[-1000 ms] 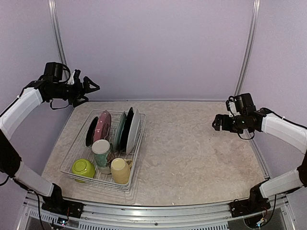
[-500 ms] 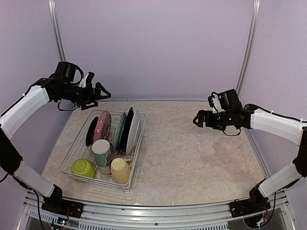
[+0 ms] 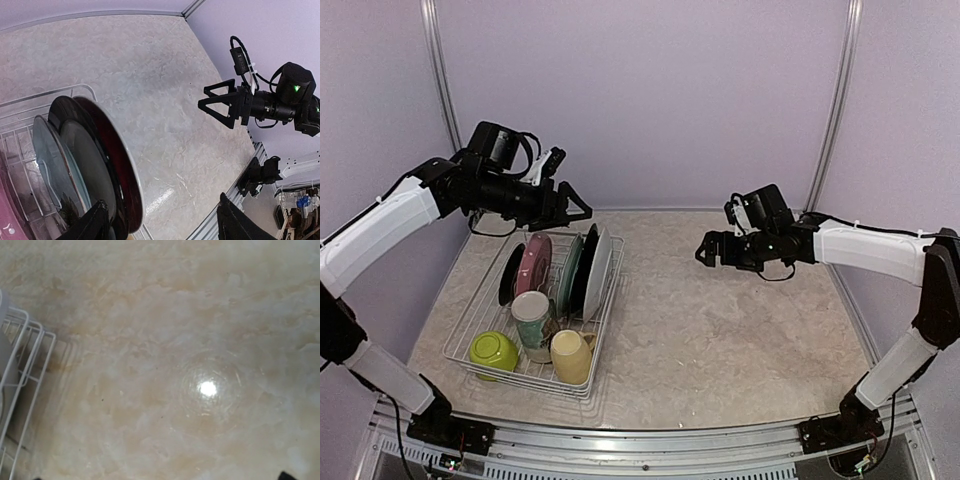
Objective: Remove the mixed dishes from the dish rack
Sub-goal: Grab the plate from the dish rack.
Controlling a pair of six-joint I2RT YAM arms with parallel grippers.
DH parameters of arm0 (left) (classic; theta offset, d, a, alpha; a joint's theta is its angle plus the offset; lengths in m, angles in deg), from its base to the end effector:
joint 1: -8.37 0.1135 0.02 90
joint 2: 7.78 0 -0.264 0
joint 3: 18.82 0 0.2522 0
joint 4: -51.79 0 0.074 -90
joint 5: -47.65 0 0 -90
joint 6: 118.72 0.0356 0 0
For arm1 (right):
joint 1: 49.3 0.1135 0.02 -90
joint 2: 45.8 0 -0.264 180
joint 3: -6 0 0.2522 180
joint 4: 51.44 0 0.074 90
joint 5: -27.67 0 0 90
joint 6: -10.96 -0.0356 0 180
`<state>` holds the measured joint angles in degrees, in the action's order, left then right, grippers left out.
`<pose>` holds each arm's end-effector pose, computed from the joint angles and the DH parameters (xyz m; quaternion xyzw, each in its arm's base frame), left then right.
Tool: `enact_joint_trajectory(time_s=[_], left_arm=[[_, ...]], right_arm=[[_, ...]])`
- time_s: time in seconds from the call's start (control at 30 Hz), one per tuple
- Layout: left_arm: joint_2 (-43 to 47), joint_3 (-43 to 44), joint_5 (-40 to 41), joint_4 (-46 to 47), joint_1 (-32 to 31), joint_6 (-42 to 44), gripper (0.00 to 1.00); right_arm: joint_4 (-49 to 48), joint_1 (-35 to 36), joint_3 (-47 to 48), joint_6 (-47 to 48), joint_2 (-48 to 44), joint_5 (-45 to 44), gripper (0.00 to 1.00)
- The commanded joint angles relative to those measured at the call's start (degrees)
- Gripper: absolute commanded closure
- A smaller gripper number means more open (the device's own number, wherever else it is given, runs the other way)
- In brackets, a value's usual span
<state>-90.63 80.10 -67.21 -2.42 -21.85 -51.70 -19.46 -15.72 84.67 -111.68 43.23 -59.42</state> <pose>0.2630 -0.1705 0.3796 0.1494 0.8706 -0.3643 0.2951 0.2861 0.1921 0.2583 -0.0178 0.9143 0.2401 0.3256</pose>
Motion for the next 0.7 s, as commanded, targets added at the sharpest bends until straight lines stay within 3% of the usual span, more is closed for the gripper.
enact_joint_trajectory(time_s=[0.0, 0.23, 0.5, 0.67], left_arm=[[-4.03, 5.22, 9.82, -3.22, -6.00, -0.63, 0.31], [-12.09, 13.63, 31.04, -8.47, -16.27, -0.25, 0.22], [-18.80, 19.60, 35.64, -14.32, -17.86, -4.59, 0.18], [-20.66, 22.02, 33.86, -16.97, -17.86, -4.75, 0.20]], right_arm=[[0.85, 0.52, -0.99, -1.16, -1.59, -1.72, 0.01], [0.70, 0.57, -4.82, -1.94, -6.06, -2.45, 0.01], [2.40, 0.55, -7.31, -2.07, -10.79, -4.45, 0.01], [3.22, 0.58, -8.70, -2.61, -11.95, -6.94, 0.01]])
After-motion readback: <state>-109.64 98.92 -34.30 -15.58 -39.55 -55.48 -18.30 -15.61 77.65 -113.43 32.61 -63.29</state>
